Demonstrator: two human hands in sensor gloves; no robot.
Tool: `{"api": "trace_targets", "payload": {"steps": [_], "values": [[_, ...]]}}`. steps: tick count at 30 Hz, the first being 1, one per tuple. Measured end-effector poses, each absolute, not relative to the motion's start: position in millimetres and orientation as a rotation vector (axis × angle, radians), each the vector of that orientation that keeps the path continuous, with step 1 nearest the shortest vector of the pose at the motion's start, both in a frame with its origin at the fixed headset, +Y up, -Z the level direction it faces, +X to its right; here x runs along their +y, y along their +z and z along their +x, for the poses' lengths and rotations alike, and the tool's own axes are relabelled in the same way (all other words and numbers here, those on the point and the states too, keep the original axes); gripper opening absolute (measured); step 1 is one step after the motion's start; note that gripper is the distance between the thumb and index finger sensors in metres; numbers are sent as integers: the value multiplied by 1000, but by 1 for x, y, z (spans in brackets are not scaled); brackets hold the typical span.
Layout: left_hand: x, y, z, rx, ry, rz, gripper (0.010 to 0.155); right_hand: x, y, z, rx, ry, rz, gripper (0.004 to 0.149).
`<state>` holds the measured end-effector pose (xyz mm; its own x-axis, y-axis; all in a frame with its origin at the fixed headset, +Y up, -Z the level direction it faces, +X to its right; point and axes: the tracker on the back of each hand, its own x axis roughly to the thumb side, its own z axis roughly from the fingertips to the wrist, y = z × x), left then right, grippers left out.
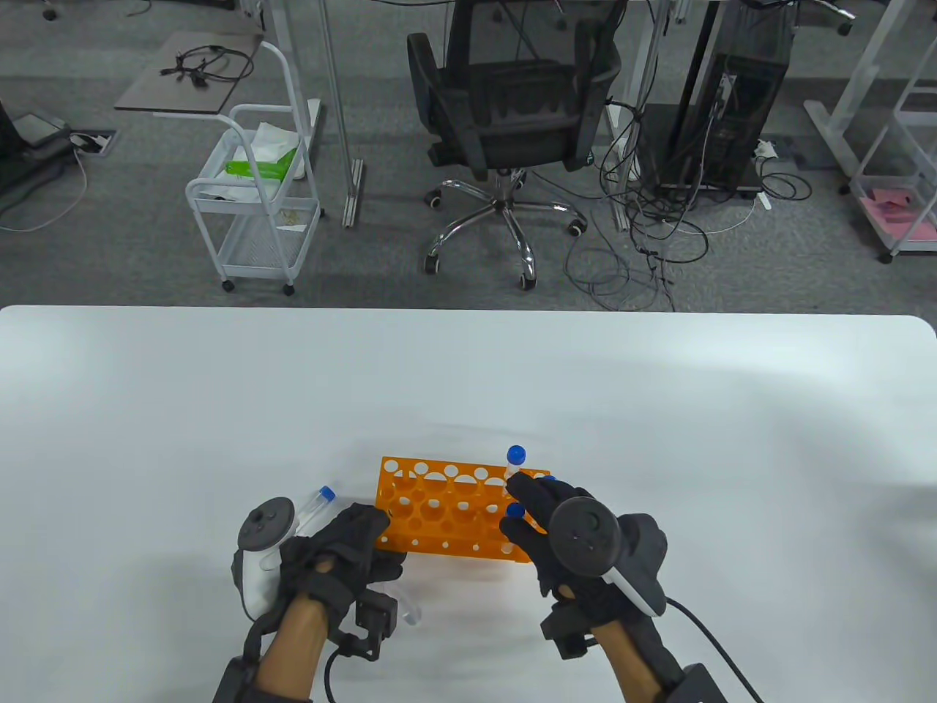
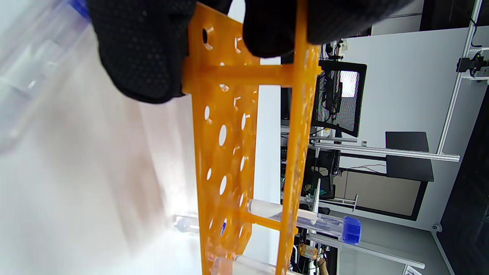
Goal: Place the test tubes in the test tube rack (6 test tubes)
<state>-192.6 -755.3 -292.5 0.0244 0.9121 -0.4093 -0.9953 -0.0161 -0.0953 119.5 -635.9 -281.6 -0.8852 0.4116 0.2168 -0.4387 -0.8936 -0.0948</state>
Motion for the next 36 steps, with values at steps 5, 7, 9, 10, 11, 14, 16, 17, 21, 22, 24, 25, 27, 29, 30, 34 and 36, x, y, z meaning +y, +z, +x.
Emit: {"api": "trace_targets", "payload": {"steps": [5,7,9,10,11,14,16,17,21,22,24,25,27,29,30,34,36], "values": [[-755,-293,-193,246,1540,-407,44,-627,-280,132,-229,2597,256,53],[-755,-293,-193,247,1542,-404,44,-624,-280,139,-236,2572,236,51],[-755,-293,-194,250,1547,-401,44,-623,-281,147,-248,2546,186,48],[-755,-293,-195,253,1550,-399,44,-623,-283,152,-264,2532,145,46],[-755,-293,-195,255,1552,-397,44,-623,-284,156,-272,2522,101,44],[-755,-293,-197,254,1560,-389,44,-630,-293,176,-94,2495,-76,44],[-754,-293,-198,253,1567,-383,44,-639,-300,187,113,2452,-113,47],[-754,-293,-198,252,1570,-383,44,-646,-304,193,195,2422,-130,48],[-753,-293,-198,251,1577,-380,44,-670,-318,201,376,2373,-146,58],[-753,-293,-198,252,1577,-378,44,-676,-320,201,430,2353,-131,62],[-753,-293,-199,254,1580,-376,44,-688,-323,198,552,2281,-107,67],[-753,-293,-200,254,1580,-375,44,-692,-324,196,594,2250,-100,68],[-753,-293,-201,257,1587,-370,44,-700,-325,192,650,2231,-77,69],[-753,-293,-201,258,1592,-370,44,-704,-325,188,701,2217,-56,70],[-753,-292,-202,257,1594,-370,44,-707,-325,185,716,2193,-48,70],[-752,-293,-202,254,1595,-369,44,-714,-326,179,751,2122,-17,68],[-753,-293,-203,259,1588,-365,44,-716,-326,177,764,2110,-16,66]]}}
